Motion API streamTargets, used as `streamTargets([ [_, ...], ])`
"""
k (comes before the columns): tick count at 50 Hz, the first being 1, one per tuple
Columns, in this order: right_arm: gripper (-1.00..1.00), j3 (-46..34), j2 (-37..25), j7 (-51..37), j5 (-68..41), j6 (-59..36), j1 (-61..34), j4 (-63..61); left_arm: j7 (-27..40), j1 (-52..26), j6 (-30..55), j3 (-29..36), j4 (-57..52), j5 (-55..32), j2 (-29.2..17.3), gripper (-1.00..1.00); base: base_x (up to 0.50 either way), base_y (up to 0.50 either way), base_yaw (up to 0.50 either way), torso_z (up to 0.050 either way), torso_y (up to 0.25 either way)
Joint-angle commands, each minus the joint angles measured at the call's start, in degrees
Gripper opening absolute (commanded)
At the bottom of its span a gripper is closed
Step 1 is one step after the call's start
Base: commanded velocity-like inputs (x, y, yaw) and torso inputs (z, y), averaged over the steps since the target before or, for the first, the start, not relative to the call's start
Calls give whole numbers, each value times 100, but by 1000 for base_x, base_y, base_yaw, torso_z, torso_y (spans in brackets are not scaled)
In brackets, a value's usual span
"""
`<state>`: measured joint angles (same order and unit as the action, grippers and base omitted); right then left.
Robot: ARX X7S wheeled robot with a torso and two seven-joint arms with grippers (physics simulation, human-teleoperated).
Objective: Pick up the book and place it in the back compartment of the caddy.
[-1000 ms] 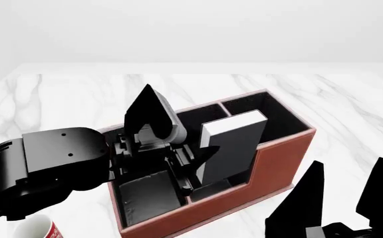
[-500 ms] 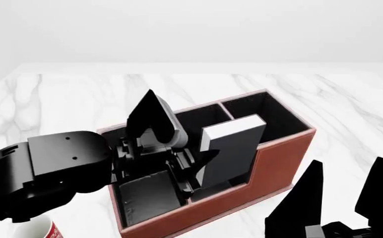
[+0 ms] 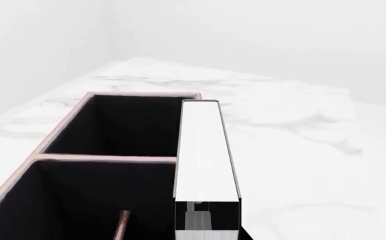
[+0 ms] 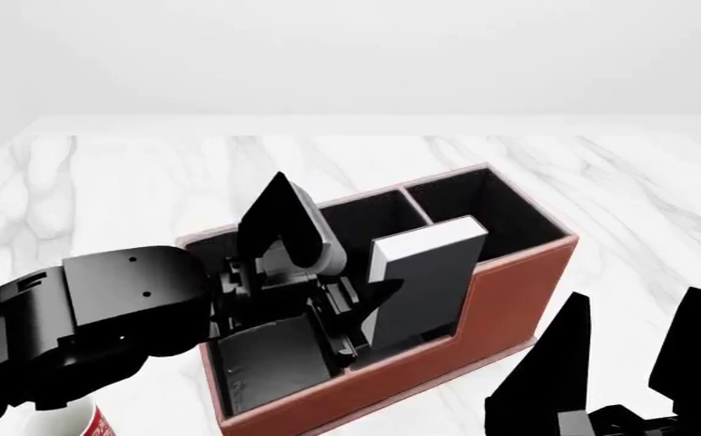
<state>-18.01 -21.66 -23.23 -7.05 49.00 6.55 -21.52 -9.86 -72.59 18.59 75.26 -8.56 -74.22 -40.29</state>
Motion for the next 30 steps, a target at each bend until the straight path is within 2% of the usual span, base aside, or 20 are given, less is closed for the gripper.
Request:
streamTargets([
  [1,100,108,94,124,126,6,10,-15,-128,-30,-27,-374,100,-51,164,-100,0,0,0,0,10],
  [30,100,54,91,119,129,53,-22,107,-255,242,-257,-350,411,140,244,-100,0,0,0,0,1],
])
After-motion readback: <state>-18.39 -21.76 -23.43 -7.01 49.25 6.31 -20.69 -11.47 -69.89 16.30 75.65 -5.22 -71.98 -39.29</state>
